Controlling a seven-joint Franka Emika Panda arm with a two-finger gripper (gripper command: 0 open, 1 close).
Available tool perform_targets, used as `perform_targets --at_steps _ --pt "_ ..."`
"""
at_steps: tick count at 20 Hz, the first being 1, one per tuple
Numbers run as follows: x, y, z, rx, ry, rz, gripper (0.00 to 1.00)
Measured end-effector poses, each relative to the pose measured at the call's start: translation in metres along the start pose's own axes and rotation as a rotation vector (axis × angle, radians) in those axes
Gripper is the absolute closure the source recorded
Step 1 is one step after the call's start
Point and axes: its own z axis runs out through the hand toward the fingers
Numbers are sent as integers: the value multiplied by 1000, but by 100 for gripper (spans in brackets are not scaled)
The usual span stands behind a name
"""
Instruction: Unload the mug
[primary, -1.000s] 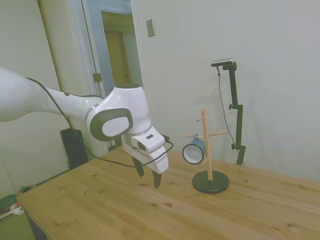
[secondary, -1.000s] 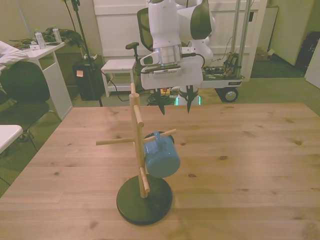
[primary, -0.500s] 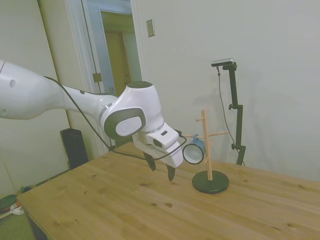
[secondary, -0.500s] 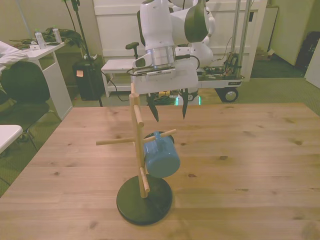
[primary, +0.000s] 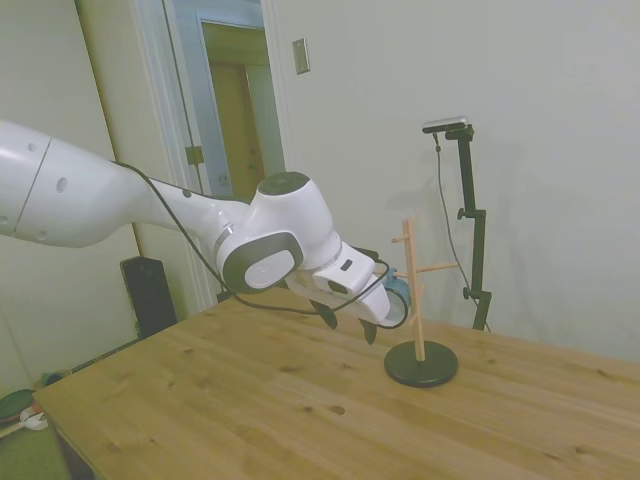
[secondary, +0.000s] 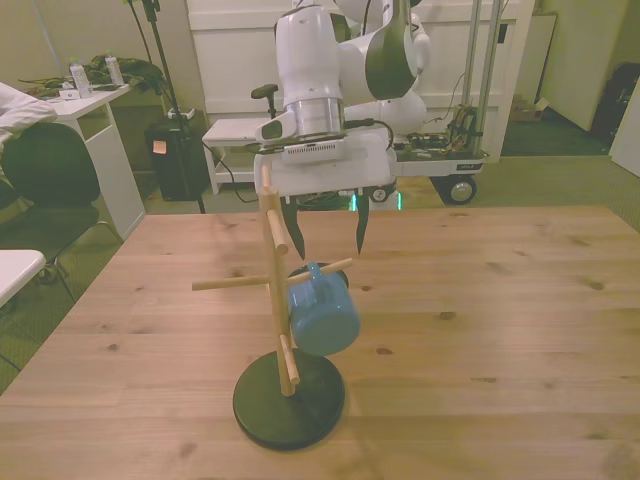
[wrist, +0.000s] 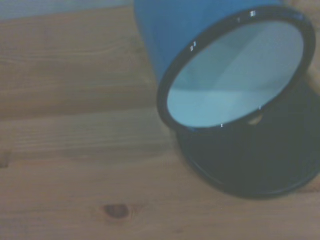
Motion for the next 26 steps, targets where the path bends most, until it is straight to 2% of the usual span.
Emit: perform_targets --at_steps 5,10,19,26 --pt "5 -11 6 33 50 -63 0" --pt "9 -22 11 75 113 -75 0" --pt "18 -33 14 96 116 -69 0" --pt "12 -51 28 243 117 -142 0"
